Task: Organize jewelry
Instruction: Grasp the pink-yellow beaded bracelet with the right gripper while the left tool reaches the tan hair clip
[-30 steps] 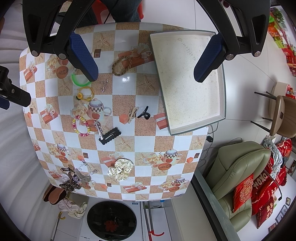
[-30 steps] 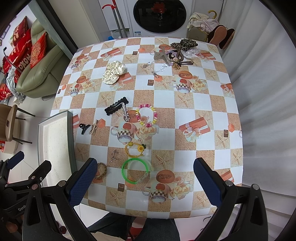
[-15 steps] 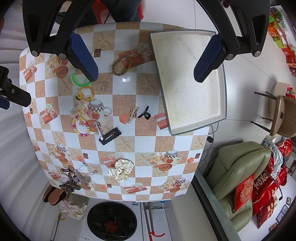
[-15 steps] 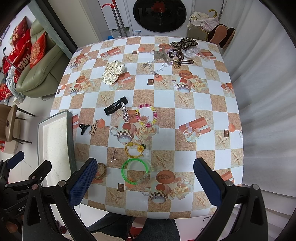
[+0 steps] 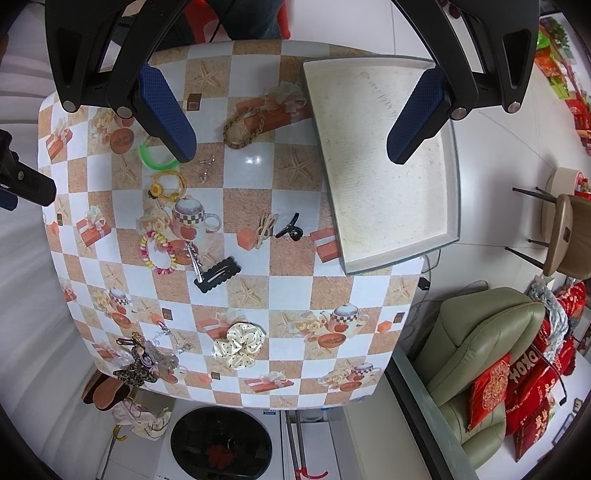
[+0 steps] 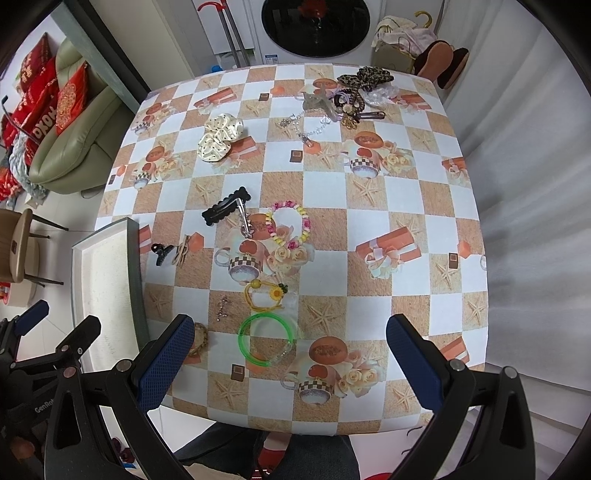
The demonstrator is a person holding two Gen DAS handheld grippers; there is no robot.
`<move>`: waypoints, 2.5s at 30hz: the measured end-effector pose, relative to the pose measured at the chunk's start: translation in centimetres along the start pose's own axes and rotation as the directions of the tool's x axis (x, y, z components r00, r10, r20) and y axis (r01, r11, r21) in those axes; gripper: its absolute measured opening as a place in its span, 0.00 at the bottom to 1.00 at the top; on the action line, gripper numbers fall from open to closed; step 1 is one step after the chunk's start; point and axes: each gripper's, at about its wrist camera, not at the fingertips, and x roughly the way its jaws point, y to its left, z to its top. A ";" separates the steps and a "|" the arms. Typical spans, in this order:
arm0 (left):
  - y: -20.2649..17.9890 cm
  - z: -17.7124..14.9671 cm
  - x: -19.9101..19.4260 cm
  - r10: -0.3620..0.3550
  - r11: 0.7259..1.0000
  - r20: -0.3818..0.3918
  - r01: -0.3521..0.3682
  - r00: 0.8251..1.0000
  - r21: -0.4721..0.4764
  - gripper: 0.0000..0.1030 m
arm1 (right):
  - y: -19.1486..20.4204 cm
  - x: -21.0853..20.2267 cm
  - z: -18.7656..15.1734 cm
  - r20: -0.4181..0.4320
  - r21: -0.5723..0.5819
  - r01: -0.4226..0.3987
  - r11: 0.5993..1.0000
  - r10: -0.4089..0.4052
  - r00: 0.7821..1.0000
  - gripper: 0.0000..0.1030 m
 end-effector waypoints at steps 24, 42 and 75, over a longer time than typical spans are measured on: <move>-2.1 1.8 12.8 -0.076 0.995 -0.062 0.072 0.995 -0.069 0.89 | -4.0 12.3 3.1 -0.095 0.075 -0.020 0.997 0.027 0.995 1.00; -3.5 3.9 19.2 -0.045 0.996 -0.020 0.043 0.999 -0.079 0.76 | -4.1 20.0 6.8 -0.058 0.018 0.007 1.000 -0.006 0.998 0.75; -5.7 3.8 15.0 -0.147 0.989 0.030 0.146 0.989 0.012 0.05 | -3.5 15.9 4.6 0.028 0.015 -0.092 0.996 0.092 0.995 0.09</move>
